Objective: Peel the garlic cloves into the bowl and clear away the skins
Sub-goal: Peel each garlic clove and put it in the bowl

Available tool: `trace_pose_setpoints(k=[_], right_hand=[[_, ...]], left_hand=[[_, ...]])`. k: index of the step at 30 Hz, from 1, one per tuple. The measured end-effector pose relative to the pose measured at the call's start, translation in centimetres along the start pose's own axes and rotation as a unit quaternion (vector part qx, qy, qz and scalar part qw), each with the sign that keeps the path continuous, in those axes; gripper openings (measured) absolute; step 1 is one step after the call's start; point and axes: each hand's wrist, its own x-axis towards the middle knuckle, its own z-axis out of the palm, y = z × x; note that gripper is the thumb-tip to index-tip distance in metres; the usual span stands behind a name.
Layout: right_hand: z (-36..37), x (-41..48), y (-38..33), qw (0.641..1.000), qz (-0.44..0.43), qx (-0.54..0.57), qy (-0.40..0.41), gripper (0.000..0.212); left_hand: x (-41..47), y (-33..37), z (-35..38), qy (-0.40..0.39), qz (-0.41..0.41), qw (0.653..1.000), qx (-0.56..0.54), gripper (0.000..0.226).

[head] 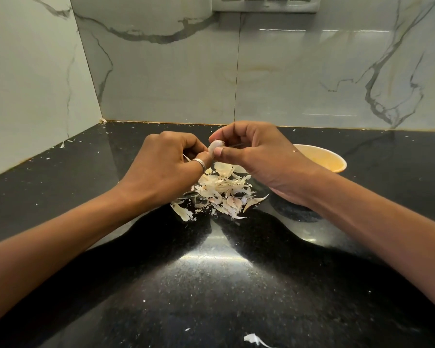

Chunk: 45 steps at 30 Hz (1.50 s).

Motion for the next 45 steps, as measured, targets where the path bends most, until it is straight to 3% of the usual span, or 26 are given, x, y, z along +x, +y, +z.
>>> trace_pose_setpoints(k=[12, 19, 26, 34, 38, 45], right_hand=[[0.1, -0.1, 0.1, 1.0, -0.019, -0.016, -0.002, 0.015], [-0.5, 0.0, 0.0, 0.996, 0.01, 0.085, -0.026, 0.019], [-1.1, 0.4, -0.1, 0.986, 0.044, 0.158, -0.036, 0.023], [-1.2, 0.3, -0.3, 0.993, 0.054, 0.102, 0.004, 0.02], [-1.1, 0.2, -0.3, 0.995, 0.052, 0.082, 0.022, 0.017], [-0.7, 0.3, 0.1, 0.997, 0.031, 0.065, 0.014, 0.017]], left_hand=[[-0.1, -0.1, 0.3, 0.012, -0.005, 1.0, -0.005, 0.023], [0.0, 0.1, 0.3, 0.016, -0.01, 0.998, -0.062, 0.024], [0.5, -0.9, 0.1, 0.005, -0.08, 0.988, -0.129, 0.019], [0.5, -0.9, 0.4, 0.015, -0.056, 0.996, -0.074, 0.005], [0.4, -0.8, 0.4, 0.008, -0.047, 0.996, -0.068, 0.016], [0.3, -0.3, 0.3, -0.009, -0.038, 0.995, -0.087, 0.008]])
